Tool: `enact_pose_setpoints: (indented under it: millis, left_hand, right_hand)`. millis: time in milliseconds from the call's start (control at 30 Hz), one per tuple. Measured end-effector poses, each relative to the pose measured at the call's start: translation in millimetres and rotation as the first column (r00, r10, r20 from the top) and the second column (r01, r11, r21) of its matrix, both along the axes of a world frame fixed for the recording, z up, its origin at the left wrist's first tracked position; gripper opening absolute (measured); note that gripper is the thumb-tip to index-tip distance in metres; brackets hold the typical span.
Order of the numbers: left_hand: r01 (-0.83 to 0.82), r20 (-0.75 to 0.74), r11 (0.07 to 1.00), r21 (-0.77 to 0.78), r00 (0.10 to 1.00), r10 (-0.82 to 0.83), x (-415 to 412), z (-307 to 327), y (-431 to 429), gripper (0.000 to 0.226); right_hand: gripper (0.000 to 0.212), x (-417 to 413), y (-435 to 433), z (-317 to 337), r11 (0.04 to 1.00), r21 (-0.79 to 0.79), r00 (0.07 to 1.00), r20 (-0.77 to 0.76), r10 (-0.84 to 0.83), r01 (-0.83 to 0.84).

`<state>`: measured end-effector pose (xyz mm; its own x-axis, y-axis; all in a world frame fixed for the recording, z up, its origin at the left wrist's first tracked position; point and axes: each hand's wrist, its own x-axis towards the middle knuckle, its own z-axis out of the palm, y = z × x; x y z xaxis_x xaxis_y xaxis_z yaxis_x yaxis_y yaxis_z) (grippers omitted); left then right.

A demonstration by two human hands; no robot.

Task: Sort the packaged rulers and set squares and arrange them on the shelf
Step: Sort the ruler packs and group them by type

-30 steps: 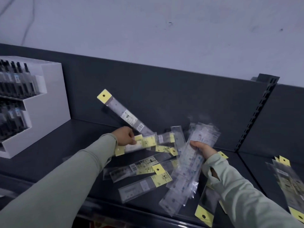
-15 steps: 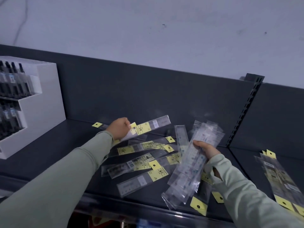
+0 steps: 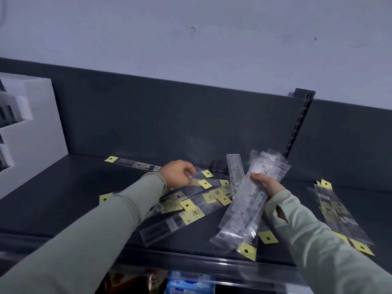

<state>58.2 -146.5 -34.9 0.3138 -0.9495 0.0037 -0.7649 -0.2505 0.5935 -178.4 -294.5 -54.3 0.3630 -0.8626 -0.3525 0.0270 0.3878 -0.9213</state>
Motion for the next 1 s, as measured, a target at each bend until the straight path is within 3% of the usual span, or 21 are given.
enact_pose_setpoints:
  millis: [100, 267, 367, 433, 633, 767, 833, 900, 1000]
  left_hand:
    - [0.078, 0.027, 0.989, 0.127, 0.996, -0.082, -34.2, 0.9, -14.0, 0.033]
    - [0.122, 0.102, 0.952, 0.282, 0.982, -0.156, -84.2, -9.0, -33.7, 0.052]
    - [0.069, 0.196, 0.93, 0.36, 0.969, -0.148, -111.7, -10.3, -39.1, 0.082]
    - [0.026, 0.232, 0.929, 0.37, 0.965, -0.12, -122.4, -12.8, -43.2, 0.086]
    - [-0.004, 0.129, 0.913, 0.408, 0.99, -0.053, -139.0, -20.4, -56.9, 0.036]
    - [-0.217, 0.347, 0.913, 0.346, 0.933, 0.09, -132.1, -22.5, -56.8, 0.014]
    - [-0.307, 0.384, 0.909, 0.282, 0.904, 0.186, -132.9, -20.0, -53.6, 0.014]
    - [-0.293, 0.252, 0.944, 0.152, 0.935, 0.25, -143.0, -17.3, -52.8, 0.024]
    - [-0.158, -0.212, 0.987, 0.005, 0.965, 0.155, -177.0, -9.0, -52.6, 0.051]
  right_hand:
    - [0.015, -11.6, 8.6, 12.4, 0.999, -0.022, 0.999, 0.013, 0.03, -0.029]
    - [0.02, -34.1, -9.3, 13.8, 0.997, -0.053, 0.998, 0.043, 0.053, -0.051]
    - [0.022, -49.3, -18.3, 13.7, 0.996, -0.056, 0.997, 0.029, 0.076, -0.074]
    - [0.021, -57.2, -24.5, 13.1, 0.994, -0.065, 0.996, 0.009, 0.085, -0.084]
    - [0.02, -75.5, -42.3, 8.6, 0.987, -0.059, 0.989, 0.012, 0.149, -0.148]
    - [0.019, -84.4, -51.4, 5.6, 0.982, -0.068, 0.984, 0.018, 0.179, -0.178]
    - [0.019, -90.0, -54.7, 3.4, 0.98, -0.048, 0.981, 0.017, 0.192, -0.191]
    - [0.019, -94.0, -55.2, 3.5, 0.982, -0.028, 0.982, 0.017, 0.188, -0.188]
    - [0.02, -95.2, -49.4, 9.0, 0.981, -0.013, 0.979, 0.065, 0.193, -0.193]
